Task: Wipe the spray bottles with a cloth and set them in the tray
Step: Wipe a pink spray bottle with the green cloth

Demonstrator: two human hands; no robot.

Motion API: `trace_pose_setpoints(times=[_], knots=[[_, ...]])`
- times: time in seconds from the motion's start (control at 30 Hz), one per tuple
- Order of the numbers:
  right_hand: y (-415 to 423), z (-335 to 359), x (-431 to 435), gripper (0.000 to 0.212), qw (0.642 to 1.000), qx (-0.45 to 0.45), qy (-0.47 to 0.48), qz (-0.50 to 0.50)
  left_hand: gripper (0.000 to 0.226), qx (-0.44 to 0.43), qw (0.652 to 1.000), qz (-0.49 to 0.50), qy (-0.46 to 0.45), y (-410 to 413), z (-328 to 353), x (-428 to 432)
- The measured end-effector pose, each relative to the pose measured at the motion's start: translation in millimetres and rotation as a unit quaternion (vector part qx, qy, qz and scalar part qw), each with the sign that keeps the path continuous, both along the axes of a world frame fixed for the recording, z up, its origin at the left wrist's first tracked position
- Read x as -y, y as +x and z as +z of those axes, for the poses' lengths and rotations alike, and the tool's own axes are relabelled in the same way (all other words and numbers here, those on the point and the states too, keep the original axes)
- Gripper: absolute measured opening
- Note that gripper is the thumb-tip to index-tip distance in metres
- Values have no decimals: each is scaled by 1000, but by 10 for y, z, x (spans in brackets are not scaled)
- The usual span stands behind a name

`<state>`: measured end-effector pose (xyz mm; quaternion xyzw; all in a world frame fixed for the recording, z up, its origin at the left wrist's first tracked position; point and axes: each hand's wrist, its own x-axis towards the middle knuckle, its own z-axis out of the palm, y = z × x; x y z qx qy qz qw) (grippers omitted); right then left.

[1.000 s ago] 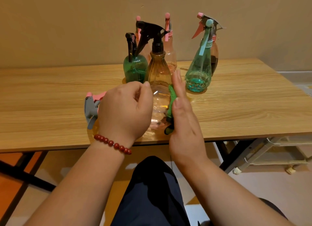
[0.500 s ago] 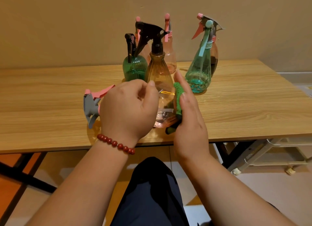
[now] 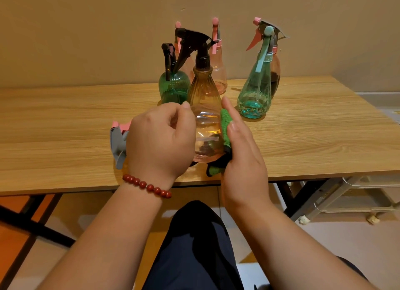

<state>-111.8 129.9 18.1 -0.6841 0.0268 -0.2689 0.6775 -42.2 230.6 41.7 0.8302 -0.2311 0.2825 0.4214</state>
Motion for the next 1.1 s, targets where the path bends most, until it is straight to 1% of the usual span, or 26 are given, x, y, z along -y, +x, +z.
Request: trace_pose_setpoints(times=[0.1, 0.17, 0.27, 0.33, 0.37, 0.43, 0.47, 0.5, 0.53, 0.6, 0.63, 0.7, 0.8, 0.93, 1.0, 1.1], knots=[[-6, -7, -4, 37, 1000, 0, 16, 23, 56, -2, 1000, -5, -15, 4, -13, -22], [-30, 6, -53, 38, 999, 18, -13, 23, 57, -3, 1000, -16, -15, 1, 2, -19], [-33, 82, -48, 40, 1000, 23, -11, 18, 53, 6, 1000, -4, 16, -7, 30, -12], [34, 109, 16, 36, 999, 6, 24, 25, 43, 22, 999, -10, 38, -14, 39, -22], [82, 106, 57, 35, 998, -9, 59, 34, 38, 32, 998, -19, 45, -23, 40, -26], [146, 99, 110, 34, 988, -32, 144, 54, 38, 48, 997, -30, 54, -41, 31, -27], [139, 91, 112, 34, 986, -36, 152, 53, 38, 52, 997, -30, 55, -42, 28, -25], [107, 84, 93, 35, 991, -34, 123, 48, 39, 48, 997, -29, 51, -36, 28, -22], [66, 70, 55, 38, 997, -27, 68, 34, 43, 38, 998, -23, 44, -24, 33, -18], [-5, 15, -34, 41, 1000, 8, -30, 5, 51, 19, 999, -9, 29, 8, 42, -19], [-31, -19, -60, 41, 998, 30, -57, 4, 53, 18, 999, -5, 27, 20, 43, -22], [-30, -54, -49, 42, 997, 43, -65, 10, 50, 27, 999, -7, 43, 27, 41, -26], [30, 29, 62, 43, 999, 16, -40, 29, 38, 47, 997, -21, 63, 3, 34, -23], [63, 81, 170, 40, 999, 6, -16, 44, 43, 70, 995, -43, 51, -32, -13, -36], [63, 64, 224, 39, 999, -10, -29, 44, 43, 68, 995, -53, 53, -27, -23, -58], [51, 1, 336, 38, 998, -15, -64, 10, 42, 68, 995, -41, 62, 40, -17, -135]])
